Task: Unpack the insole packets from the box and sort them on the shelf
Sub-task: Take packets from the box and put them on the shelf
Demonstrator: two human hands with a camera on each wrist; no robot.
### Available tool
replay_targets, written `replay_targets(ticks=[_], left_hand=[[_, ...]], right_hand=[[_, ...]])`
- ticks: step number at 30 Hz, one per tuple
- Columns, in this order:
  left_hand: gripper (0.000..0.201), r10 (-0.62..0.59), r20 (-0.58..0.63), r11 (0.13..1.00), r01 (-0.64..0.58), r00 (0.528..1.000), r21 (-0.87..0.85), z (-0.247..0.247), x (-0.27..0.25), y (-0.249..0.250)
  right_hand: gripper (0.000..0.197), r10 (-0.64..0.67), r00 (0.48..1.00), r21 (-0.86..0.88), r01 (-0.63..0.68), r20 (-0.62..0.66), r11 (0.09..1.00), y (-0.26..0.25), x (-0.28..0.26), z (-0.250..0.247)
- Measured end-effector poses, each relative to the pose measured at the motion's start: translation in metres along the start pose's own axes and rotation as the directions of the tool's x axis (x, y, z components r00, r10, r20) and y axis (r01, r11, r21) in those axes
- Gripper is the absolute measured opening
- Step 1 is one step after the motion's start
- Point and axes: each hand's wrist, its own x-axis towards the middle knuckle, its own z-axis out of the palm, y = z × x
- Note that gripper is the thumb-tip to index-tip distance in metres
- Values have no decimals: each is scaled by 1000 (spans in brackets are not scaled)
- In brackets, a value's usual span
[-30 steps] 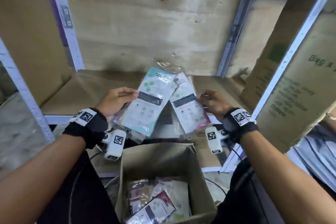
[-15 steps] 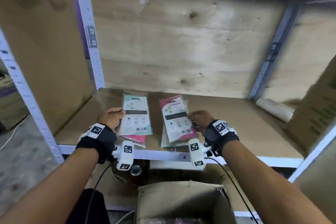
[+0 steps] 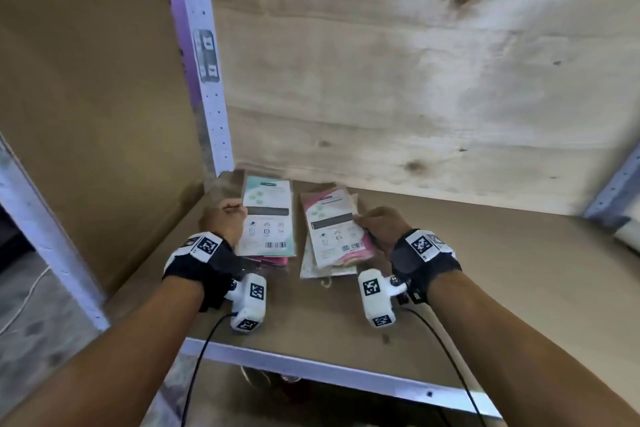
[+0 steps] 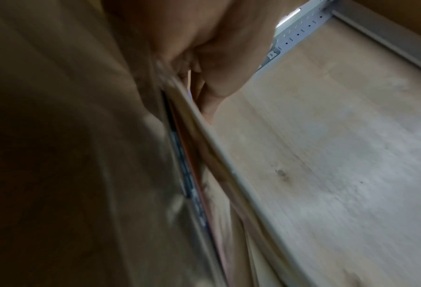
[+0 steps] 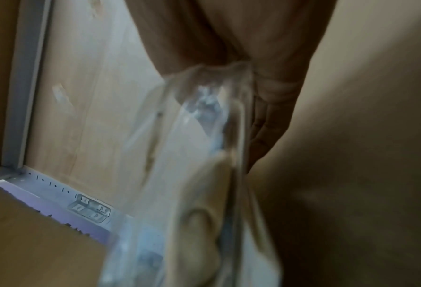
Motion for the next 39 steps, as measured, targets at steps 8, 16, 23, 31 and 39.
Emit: replay_targets(ticks=[8, 16, 23, 31, 39], left_hand=[[28, 78, 25, 990, -80, 997, 113, 4, 51, -5], [30, 35, 179, 966, -79, 983, 247, -4, 56, 6], [33, 119, 247, 926, -197, 962, 322, -30, 16, 32], [13, 320, 303, 931, -357, 898, 76, -58, -88, 71], [7, 347, 525, 938, -299, 777, -178, -80, -247, 60]], right_hand=[[31, -16, 990, 72, 6, 138, 997, -11, 28, 28], [27, -80, 990, -94, 91, 114, 991, -9, 56, 53], [10, -16, 961, -123, 51, 275, 991, -27, 9, 30], [19, -136, 941, -149, 189, 309, 971, -19, -116, -27], [14, -123, 940, -133, 172, 317, 976, 35, -260, -79]])
